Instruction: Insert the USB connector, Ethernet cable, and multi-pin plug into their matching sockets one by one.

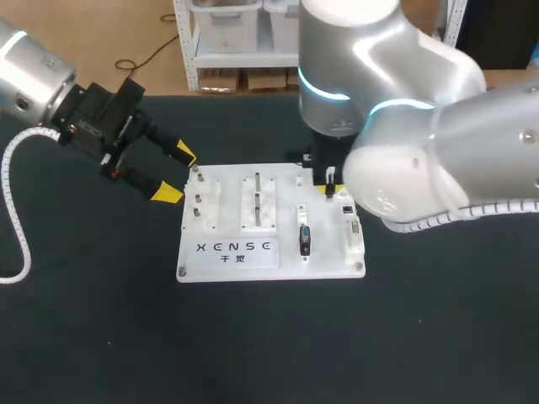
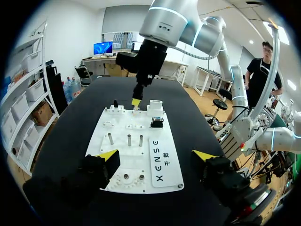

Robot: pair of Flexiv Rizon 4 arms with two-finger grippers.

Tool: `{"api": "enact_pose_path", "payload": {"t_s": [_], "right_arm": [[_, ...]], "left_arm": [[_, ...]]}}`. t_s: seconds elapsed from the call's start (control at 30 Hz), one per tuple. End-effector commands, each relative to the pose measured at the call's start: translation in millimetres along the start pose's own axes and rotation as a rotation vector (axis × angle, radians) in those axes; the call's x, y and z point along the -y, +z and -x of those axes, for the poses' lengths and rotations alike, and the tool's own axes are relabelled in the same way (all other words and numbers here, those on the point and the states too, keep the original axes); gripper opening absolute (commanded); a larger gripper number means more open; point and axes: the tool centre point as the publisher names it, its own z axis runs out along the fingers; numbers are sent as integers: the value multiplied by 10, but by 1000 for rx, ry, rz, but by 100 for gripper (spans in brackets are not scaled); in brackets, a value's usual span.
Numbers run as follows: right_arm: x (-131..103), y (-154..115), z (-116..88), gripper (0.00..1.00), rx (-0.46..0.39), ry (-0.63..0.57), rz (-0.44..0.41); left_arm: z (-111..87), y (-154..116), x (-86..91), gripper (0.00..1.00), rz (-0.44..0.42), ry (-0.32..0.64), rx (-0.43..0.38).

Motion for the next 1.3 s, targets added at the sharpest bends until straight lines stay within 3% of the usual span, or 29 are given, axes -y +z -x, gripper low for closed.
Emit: {"api": "enact_pose_path", "payload": {"t_s": [0.03,0.5,1.3], "right_arm": [[100,17,-36,0,33,14,3],[271,127,-44,0,16,45,-18],[281,306,-38,0,-8,50,-33]], "left_arm": [[-11,-4,-9,100,-3,3,2],[-11,-4,-9,100,-3,3,2],[-11,-4,-9,100,-3,3,2]]}}
